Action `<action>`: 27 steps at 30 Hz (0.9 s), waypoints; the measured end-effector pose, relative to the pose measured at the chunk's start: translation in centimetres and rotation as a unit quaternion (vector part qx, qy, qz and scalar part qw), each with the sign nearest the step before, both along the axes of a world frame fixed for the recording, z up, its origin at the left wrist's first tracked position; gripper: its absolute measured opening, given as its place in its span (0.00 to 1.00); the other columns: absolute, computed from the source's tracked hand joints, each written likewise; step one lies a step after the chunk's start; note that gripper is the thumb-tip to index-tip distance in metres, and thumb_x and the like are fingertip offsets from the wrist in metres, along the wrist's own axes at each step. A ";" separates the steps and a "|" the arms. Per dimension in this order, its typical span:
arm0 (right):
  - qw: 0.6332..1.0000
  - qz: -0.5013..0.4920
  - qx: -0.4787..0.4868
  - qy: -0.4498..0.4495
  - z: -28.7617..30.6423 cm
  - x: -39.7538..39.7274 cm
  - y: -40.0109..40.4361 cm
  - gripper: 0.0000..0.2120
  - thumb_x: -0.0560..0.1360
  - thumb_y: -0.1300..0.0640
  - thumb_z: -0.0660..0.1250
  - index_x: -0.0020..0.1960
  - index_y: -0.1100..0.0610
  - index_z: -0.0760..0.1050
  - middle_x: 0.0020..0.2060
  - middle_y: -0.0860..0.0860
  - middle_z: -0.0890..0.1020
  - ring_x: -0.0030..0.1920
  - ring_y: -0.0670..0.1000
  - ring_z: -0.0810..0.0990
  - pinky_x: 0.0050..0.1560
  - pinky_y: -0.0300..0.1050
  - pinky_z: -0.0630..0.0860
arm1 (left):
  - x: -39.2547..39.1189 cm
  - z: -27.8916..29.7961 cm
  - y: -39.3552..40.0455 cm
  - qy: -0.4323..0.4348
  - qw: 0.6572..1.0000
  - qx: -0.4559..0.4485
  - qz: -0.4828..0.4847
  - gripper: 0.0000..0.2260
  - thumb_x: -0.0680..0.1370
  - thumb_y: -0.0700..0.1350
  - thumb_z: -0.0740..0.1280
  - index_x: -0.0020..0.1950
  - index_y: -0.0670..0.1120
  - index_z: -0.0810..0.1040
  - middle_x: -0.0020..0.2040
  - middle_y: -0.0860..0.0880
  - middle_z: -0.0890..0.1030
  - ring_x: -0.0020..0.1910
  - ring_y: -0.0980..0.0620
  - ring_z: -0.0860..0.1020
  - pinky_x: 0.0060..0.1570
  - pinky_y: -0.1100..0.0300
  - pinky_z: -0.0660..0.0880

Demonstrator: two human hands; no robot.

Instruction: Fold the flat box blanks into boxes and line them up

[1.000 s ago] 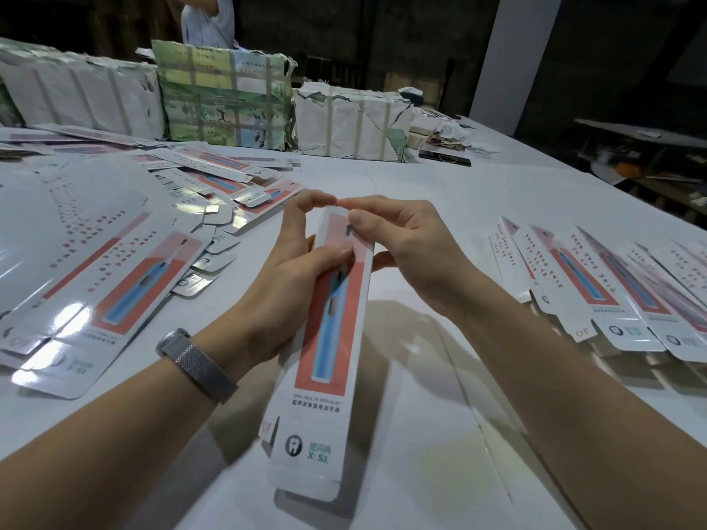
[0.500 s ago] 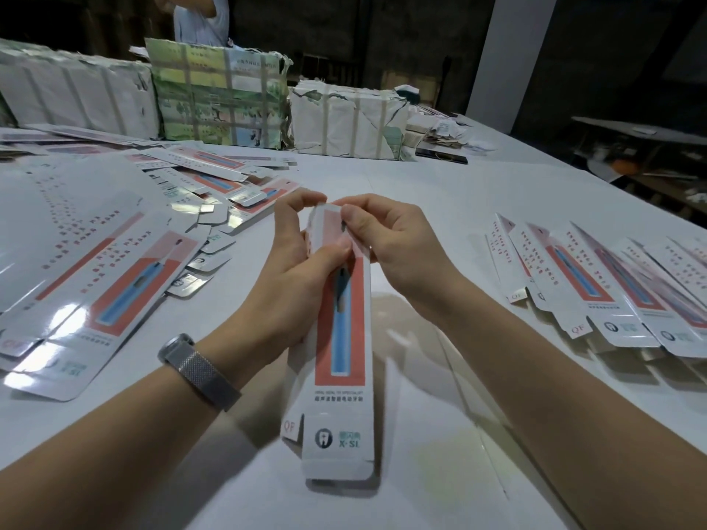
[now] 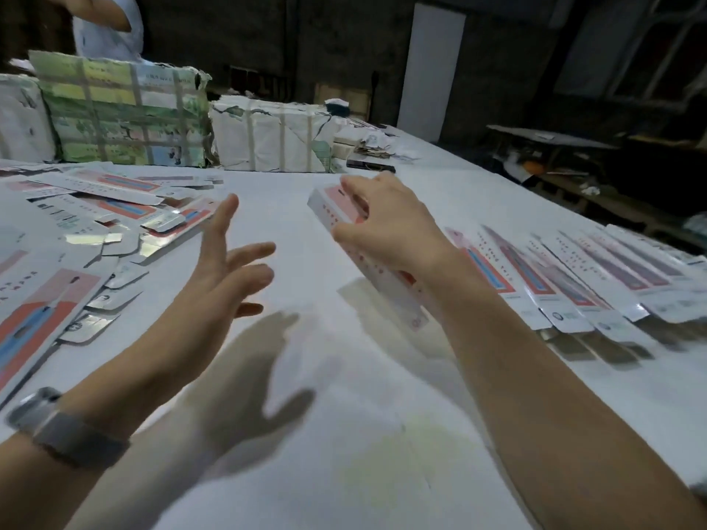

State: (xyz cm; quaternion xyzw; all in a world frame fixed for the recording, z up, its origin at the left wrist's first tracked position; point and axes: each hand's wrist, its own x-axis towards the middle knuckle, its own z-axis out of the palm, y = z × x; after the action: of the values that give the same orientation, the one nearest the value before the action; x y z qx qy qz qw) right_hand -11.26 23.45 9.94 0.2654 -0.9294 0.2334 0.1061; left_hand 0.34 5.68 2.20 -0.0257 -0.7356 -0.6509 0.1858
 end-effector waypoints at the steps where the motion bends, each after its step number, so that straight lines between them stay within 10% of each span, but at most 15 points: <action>1: 0.998 -0.059 0.010 0.014 0.3 -1.4 1.4 0.14 0.72 0.50 0.67 0.57 0.48 0.73 0.51 0.49 0.70 0.51 0.53 0.72 0.43 0.46 0.69 | 0.0 -0.2 -0.4 0.003 1.000 -0.001 0.013 0.28 0.66 0.57 0.68 0.61 0.81 0.67 0.58 0.59 0.83 0.57 0.61 0.81 0.52 0.48 0.77; 5: 0.965 -0.261 0.033 -0.006 0.3 -6.4 7.7 0.10 0.74 0.55 0.64 0.56 0.52 0.74 0.56 0.53 0.76 0.60 0.59 0.71 0.55 0.53 0.70 | -0.2 -0.2 -1.0 -0.005 0.999 0.002 0.037 0.14 0.79 0.42 0.66 0.53 0.62 0.82 0.51 0.53 0.85 0.55 0.52 0.81 0.46 0.49 0.77; 10: 0.936 -0.345 0.066 -0.026 -2.0 -9.1 11.1 0.14 0.77 0.54 0.64 0.62 0.51 0.73 0.65 0.54 0.71 0.67 0.61 0.64 0.62 0.61 0.61 | -1.1 0.7 -0.7 -0.083 0.995 -0.025 0.042 0.16 0.81 0.28 0.56 0.53 0.45 0.77 0.44 0.49 0.84 0.49 0.51 0.77 0.30 0.69 0.75; 16: 0.949 -0.296 0.073 0.086 -1.9 -8.2 8.4 0.19 0.76 0.51 0.66 0.66 0.49 0.73 0.66 0.53 0.71 0.65 0.59 0.65 0.62 0.58 0.65 | -1.0 0.8 -0.7 -0.091 0.992 -0.043 0.074 0.19 0.81 0.28 0.57 0.47 0.49 0.80 0.49 0.42 0.83 0.47 0.52 0.78 0.35 0.64 0.77; 20: 0.984 -0.133 -0.021 0.113 -1.4 -3.8 2.6 0.11 0.75 0.53 0.64 0.56 0.47 0.80 0.52 0.49 0.82 0.54 0.56 0.76 0.47 0.47 0.69 | -0.5 0.1 -1.4 -0.044 0.977 -0.165 0.125 0.15 0.77 0.38 0.68 0.44 0.60 0.83 0.42 0.58 0.85 0.44 0.62 0.80 0.43 0.57 0.74; 22: 0.996 -0.034 -0.061 0.058 -2.4 -0.7 -0.6 0.08 0.74 0.50 0.64 0.51 0.46 0.80 0.45 0.46 0.83 0.49 0.54 0.79 0.44 0.45 0.71 | -0.2 0.3 -2.5 -0.071 0.926 -0.326 0.177 0.09 0.74 0.47 0.67 0.52 0.60 0.81 0.52 0.56 0.83 0.52 0.53 0.78 0.49 0.54 0.73; 24: 0.996 0.056 -0.071 0.003 -3.7 2.3 -3.0 0.06 0.74 0.49 0.65 0.47 0.45 0.80 0.39 0.43 0.82 0.46 0.51 0.79 0.46 0.46 0.75 | 0.3 0.1 -4.4 -0.182 0.805 -0.509 0.247 0.18 0.76 0.52 0.66 0.66 0.56 0.75 0.67 0.47 0.77 0.65 0.42 0.71 0.60 0.45 0.70; 27: 0.987 0.144 -0.068 -0.023 -5.2 4.9 -4.8 0.05 0.75 0.51 0.66 0.44 0.45 0.80 0.33 0.41 0.79 0.41 0.47 0.78 0.47 0.47 0.77 | 1.3 0.5 -6.9 -0.342 0.700 -0.557 0.287 0.24 0.79 0.55 0.61 0.74 0.55 0.63 0.75 0.44 0.65 0.78 0.35 0.53 0.70 0.29 0.56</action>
State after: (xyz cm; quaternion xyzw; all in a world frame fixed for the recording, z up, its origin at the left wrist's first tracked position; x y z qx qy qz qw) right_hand -6.33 18.62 4.79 0.3834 -0.8655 0.3152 0.0678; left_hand 1.64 -1.20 2.66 0.3126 -0.9485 -0.0014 0.0514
